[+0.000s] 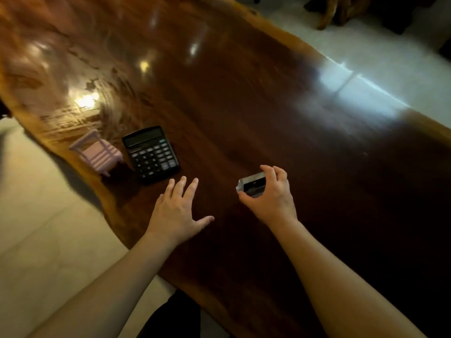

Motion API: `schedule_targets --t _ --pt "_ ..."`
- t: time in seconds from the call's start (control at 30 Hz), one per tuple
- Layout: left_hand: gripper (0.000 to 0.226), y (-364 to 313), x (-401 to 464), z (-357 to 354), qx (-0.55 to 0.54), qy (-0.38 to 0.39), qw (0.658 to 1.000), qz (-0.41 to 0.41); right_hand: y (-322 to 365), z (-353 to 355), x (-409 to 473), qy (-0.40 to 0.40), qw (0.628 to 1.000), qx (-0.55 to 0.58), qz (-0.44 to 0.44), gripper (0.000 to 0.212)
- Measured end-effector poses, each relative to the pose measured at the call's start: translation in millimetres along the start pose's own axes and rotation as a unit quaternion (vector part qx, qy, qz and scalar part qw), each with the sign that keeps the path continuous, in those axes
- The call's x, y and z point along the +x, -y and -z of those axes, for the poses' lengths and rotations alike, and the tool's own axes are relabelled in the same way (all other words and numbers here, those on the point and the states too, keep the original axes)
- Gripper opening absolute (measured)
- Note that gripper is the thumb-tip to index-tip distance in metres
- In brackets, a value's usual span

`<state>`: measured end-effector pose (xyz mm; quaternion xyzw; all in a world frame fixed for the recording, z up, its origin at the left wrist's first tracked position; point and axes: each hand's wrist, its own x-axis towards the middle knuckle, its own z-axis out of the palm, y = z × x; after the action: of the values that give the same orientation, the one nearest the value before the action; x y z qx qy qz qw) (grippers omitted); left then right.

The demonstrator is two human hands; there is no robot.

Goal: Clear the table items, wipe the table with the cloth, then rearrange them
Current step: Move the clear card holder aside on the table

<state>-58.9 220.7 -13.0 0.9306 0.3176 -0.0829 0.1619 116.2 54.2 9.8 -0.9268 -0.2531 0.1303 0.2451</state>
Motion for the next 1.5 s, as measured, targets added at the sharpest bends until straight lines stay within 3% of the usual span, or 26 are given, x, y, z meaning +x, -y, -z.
schedule_targets --t 0.33,0.53,1.13,1.3,1.5 --pt "0.11 89.7 12.1 12.4 -0.056 -0.004 0.996 0.073 100.1 -73.3 80.4 0.07 0.996 -0.011 0.057 0.092" --pt "0.106 123.8 19.8 15.0 -0.068 -0.033 0.993 0.088 124.7 -105.0 112.4 0.081 0.995 -0.031 0.042 0.091" --pt "0.106 119.5 26.5 14.4 -0.099 -0.039 0.989 0.098 121.8 -125.8 128.3 0.13 0.991 -0.019 0.007 0.105" --pt "0.105 115.6 31.2 22.1 -0.119 -0.005 0.989 0.087 115.7 -119.2 122.7 0.15 0.989 -0.009 -0.01 0.12" --pt "0.102 99.7 46.6 31.4 -0.15 0.024 0.987 0.053 91.7 -98.7 94.5 0.118 0.992 0.021 -0.035 0.113"
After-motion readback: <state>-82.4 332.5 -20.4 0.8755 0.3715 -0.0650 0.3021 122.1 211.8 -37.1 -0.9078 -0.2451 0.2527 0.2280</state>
